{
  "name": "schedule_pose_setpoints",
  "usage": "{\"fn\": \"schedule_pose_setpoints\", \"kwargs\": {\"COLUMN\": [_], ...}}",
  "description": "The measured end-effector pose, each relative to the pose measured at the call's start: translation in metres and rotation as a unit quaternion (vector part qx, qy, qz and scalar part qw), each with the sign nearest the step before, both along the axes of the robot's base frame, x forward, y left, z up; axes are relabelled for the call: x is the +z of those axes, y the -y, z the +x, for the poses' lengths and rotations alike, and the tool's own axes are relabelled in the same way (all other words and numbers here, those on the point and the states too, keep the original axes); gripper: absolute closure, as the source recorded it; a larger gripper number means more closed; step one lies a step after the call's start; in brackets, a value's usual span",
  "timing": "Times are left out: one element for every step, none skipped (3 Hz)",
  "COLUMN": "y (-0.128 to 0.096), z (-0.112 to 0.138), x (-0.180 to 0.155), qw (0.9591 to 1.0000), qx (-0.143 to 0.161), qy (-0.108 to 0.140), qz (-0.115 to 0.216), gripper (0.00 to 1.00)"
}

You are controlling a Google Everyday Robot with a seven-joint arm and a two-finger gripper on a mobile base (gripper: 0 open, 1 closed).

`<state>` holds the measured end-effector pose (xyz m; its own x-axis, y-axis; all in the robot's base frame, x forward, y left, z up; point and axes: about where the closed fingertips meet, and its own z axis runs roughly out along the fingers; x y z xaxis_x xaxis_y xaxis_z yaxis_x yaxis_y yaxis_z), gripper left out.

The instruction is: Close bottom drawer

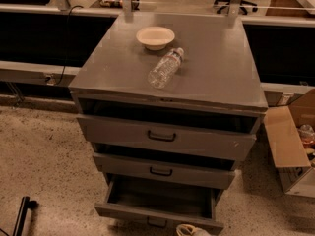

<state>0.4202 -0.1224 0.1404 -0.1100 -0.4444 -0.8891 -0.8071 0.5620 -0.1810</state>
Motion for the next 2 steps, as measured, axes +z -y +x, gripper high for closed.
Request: {"fn": "schedule_pose_setpoints", "kwargs": {"y": [0.014, 0.018], "z": [0.040, 0.052], "x": [0.017, 0.021], "qw": [0.9996, 0.9994], "qx": [-0.013, -0.017], "qy": [0.024, 0.028], "qz": [-0.007, -0.008], "gripper": [1.00, 1.00]}}
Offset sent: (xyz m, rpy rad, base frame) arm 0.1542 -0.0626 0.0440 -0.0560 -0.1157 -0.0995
